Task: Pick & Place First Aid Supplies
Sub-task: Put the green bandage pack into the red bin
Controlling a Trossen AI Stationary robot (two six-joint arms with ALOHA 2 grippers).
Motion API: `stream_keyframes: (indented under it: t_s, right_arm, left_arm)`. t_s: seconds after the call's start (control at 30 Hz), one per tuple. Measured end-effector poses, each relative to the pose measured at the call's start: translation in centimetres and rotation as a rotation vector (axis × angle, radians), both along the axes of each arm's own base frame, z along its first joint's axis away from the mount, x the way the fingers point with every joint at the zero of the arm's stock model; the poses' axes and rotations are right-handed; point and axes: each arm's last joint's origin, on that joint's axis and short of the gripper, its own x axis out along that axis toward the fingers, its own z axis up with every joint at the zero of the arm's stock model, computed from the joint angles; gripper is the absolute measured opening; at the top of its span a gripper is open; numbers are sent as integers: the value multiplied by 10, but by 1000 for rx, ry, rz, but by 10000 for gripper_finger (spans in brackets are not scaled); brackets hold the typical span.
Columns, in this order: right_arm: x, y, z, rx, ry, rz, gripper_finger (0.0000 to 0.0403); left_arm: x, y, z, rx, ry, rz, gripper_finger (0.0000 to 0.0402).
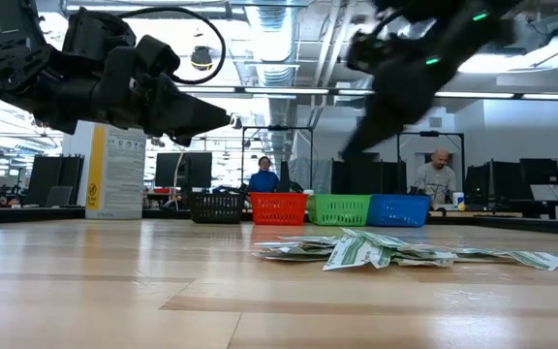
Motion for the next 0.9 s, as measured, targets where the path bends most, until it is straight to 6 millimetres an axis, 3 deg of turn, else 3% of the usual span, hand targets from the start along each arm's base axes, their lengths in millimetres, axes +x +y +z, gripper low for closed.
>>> stream_keyframes:
  t_s: [0.23,0.47,0.67,0.9]
  right_arm:
    - [-29,64,-9,211,71,-60,123]
    - [-45,107,-7,433,-3,-134,123]
    - [-48,124,-21,459,-4,-157,123]
    - [-43,126,-58,396,90,-228,128]
  left_arm:
    - [0,0,1,-19,-6,2,102]
    - [2,-1,4,-70,-22,0,102]
    - [6,-1,9,-92,-40,-14,102]
    - [13,-1,16,-85,-71,-16,102]
